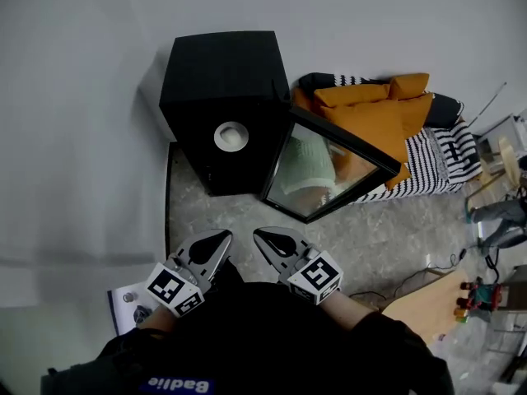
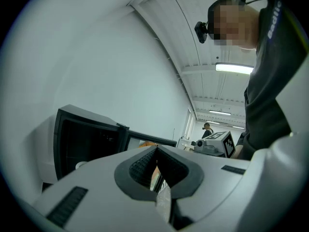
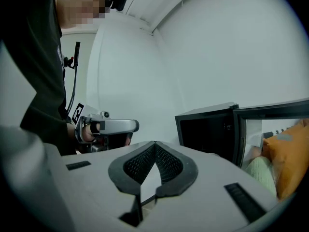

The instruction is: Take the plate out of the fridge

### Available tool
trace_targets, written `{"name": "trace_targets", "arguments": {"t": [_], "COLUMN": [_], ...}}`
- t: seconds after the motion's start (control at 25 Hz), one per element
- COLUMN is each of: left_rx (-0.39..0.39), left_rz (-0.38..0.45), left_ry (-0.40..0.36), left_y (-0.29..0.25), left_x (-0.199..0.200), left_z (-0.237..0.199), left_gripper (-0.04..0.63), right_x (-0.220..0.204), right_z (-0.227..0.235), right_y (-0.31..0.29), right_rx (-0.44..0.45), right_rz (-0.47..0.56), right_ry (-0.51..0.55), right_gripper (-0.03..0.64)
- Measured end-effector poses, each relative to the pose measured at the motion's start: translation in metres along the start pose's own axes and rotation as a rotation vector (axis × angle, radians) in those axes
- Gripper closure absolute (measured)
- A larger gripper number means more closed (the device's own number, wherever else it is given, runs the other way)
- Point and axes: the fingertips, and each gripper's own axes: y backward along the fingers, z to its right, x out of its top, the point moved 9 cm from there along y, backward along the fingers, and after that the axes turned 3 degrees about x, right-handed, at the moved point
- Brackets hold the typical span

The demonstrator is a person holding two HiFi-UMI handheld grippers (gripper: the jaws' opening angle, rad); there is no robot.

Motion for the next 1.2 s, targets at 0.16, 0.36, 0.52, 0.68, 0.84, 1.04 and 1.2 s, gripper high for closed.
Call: {"name": "trace_targets", "arguments": {"t": [0.16, 0.36, 0.52, 0.68, 0.84, 1.04, 1.2], "left_rx": [-0.038, -0.092, -0.087, -0.066, -0.022, 0.037, 0.081], "left_rz": [-0.014, -0.038, -0.055, -0.059, -0.063, -0.077, -0.062], "left_ry": [0.014, -0.001, 0.032, 0.022, 0.036, 0.039, 0.063], "left_y": [-0.014, -0.027, -0.037, -0.051, -0.064, -0.072, -0.078], "left_x": [0.014, 0.025, 0.026, 0.027, 0.029, 0.029, 0.026], "left_z": [-0.065, -0.124, -0.145, -0.149, -0.144, -0.145, -0.149], "left_gripper": [0.589, 0.589, 0.589, 0.589, 0.589, 0.589, 0.589], "right_x": [0.013, 0.024, 0.029, 0.032, 0.026, 0.019, 0.002], "right_z": [0.024, 0.045, 0.059, 0.080, 0.107, 0.130, 0.142], "right_y": [-0.054, -0.105, -0.128, -0.132, -0.134, -0.144, -0.161], "right_rx": [-0.065, -0.128, -0.128, -0.159, -0.151, -0.123, -0.097], "right_rz": [-0.040, -0.081, -0.102, -0.169, -0.215, -0.272, -0.314], "right_ry": [0.016, 0.041, 0.066, 0.094, 0.124, 0.183, 0.268], "right_gripper": [0.607, 0.607, 0.607, 0.607, 0.607, 0.607, 0.607]}}
